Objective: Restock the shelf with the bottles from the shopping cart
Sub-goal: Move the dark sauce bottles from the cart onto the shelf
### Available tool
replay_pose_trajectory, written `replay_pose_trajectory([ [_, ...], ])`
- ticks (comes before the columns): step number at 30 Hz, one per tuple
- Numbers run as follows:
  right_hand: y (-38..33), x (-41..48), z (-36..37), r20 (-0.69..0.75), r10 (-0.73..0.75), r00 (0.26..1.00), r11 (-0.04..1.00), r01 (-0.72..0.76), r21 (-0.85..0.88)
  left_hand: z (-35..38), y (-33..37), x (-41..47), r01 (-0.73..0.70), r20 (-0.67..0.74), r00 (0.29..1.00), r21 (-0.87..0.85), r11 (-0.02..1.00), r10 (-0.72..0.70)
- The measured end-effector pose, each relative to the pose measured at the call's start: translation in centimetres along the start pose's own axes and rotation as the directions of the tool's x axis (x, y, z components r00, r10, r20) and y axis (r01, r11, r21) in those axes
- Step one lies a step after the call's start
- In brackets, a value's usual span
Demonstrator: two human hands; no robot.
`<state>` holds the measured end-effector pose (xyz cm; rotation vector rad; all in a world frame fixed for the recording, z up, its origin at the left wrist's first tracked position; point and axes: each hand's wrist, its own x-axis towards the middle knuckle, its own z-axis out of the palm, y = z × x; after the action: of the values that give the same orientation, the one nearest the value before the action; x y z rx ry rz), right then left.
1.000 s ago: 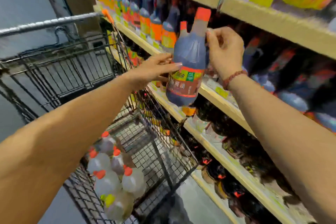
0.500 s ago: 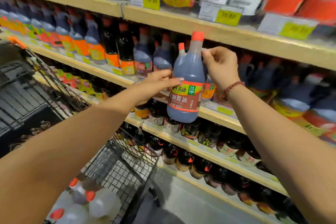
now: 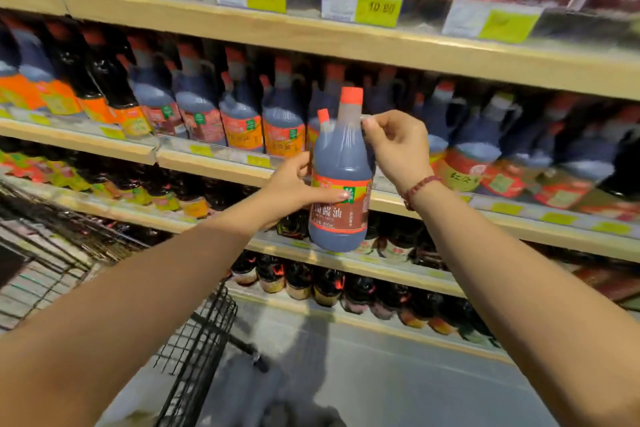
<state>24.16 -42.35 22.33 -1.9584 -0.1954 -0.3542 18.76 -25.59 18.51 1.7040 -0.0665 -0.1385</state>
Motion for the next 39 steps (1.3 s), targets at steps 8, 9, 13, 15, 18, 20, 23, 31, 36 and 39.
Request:
replay_pose_trajectory([
  [8,2.2,-1.4,-3.9,0.056,-0.041,0.998,0.999,0.04,0.034,4.5,-1.3,1.4,-0.022,-0.065,0.998,-0.002,1.0,0.022],
  [9,2.4,-1.6,-4.3,0.103,-0.07,0.992,0.997,0.067,0.035,4.8,-1.2,1.7,-0.036,-0.077,0.996,-0.011,0.999,0.035],
  [13,3.4,-1.9,-5.0,0.298,-0.182,0.937,0.976,0.208,-0.057,4.7,-0.7,3.2,-0.063,-0.115,0.992,-0.042,0.997,0.058],
  [15,3.6,-1.8,-4.8,0.297,-0.169,0.94,0.972,0.21,-0.11,4.3,-0.1,4.2,-0.092,-0.136,0.987,-0.02,0.996,0.088],
  [18,2.6,-1.4,-4.3,0.215,-0.137,0.967,0.985,0.155,-0.072,3.8,0.9,5.8,-0.128,-0.165,0.977,0.067,0.989,0.138],
  [20,2.0,-0.8,-3.7,0.156,-0.105,0.982,0.988,0.121,-0.095,3.6,1.3,6.7,-0.158,-0.168,0.97,0.112,0.981,0.176],
  [23,1.9,0.3,-2.6,0.095,-0.059,0.994,0.975,0.078,-0.206,3.4,1.0,7.6,-0.183,-0.159,0.966,0.15,0.972,0.206],
  [31,1.9,3.2,-1.9,0.077,-0.002,0.997,0.939,0.029,-0.342,3.0,0.9,10.2,-0.127,-0.157,0.975,0.175,0.976,0.155],
  [36,2.8,4.2,-2.6,0.095,-0.024,0.995,0.934,0.056,-0.352,4.2,1.0,11.1,-0.102,-0.235,0.954,0.329,0.939,0.186],
  [39,3.3,4.4,-2.8,0.095,-0.031,0.995,0.929,0.064,-0.365,4.7,1.3,11.6,-0.108,-0.249,0.936,0.467,0.878,0.248],
])
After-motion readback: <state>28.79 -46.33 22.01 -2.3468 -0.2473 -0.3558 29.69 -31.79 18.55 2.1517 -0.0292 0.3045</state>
